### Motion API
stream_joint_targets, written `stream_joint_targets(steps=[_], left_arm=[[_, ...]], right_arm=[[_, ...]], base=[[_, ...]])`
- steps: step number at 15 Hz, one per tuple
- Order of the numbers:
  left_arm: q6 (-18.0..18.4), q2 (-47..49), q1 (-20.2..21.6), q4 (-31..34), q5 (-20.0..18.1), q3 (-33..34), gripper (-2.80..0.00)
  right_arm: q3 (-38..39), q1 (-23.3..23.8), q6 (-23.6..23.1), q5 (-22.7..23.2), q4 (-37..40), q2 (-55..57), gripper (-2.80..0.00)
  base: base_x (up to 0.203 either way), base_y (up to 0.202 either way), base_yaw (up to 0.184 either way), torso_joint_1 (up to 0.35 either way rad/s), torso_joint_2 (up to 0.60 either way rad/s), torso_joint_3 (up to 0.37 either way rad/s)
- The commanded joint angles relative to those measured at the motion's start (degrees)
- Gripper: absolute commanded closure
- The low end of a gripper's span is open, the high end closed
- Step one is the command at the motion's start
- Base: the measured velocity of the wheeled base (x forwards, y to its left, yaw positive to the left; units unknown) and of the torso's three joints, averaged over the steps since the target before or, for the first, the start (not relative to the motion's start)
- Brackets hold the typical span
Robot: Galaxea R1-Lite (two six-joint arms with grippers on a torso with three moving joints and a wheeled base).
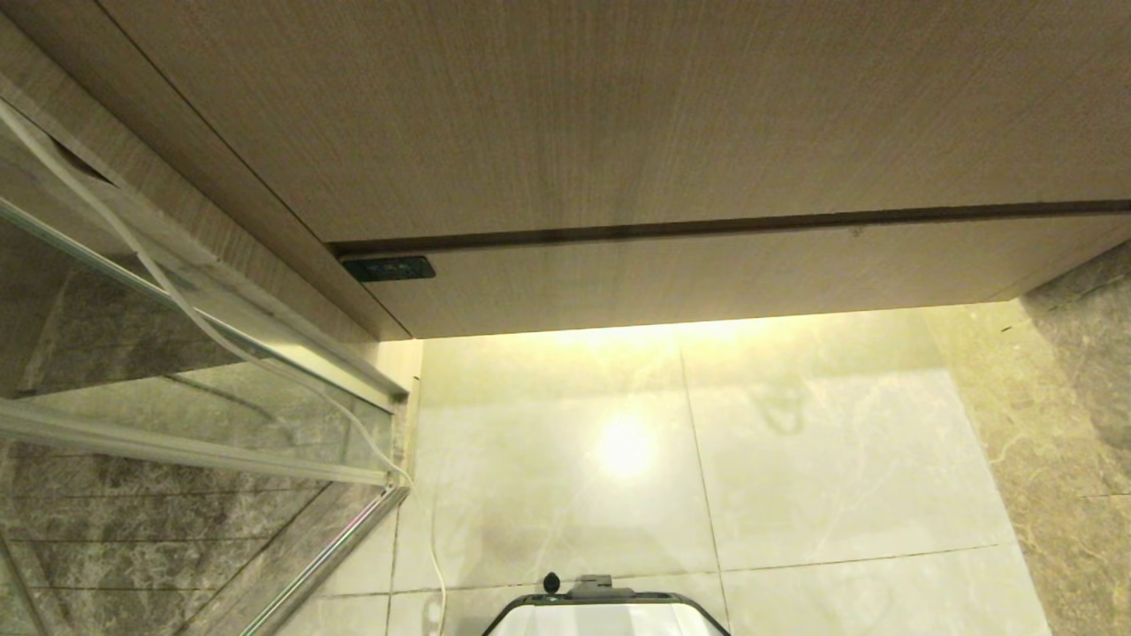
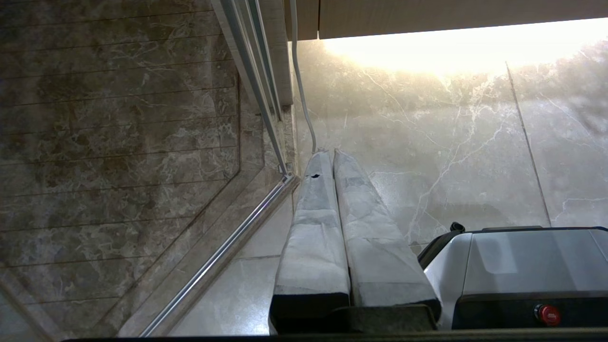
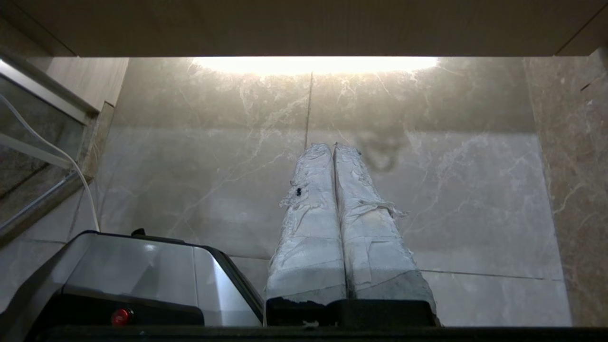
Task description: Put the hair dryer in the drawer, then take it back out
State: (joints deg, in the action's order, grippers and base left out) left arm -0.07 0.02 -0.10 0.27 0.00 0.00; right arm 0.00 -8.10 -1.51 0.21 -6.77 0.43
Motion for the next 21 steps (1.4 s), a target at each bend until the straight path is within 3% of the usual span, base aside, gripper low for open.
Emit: stream_joint_targets(steps=[1,21], left_arm=[[-0.01,-0.02,0.01,0.0,0.0,0.09,0.0],[-0.01,-0.02,0.01,0.0,0.0,0.09,0.0]], right_arm=[[2.29,-0.08,-0.25,0.14,0.09,-2.72,0.0],[2.29,-0.16,-1.57,0.32,0.27,-2.72,0.0]], base=[[0.0,0.0,0.0,0.0,0.0,0.0],[0.0,0.0,0.0,0.0,0.0,0.0]])
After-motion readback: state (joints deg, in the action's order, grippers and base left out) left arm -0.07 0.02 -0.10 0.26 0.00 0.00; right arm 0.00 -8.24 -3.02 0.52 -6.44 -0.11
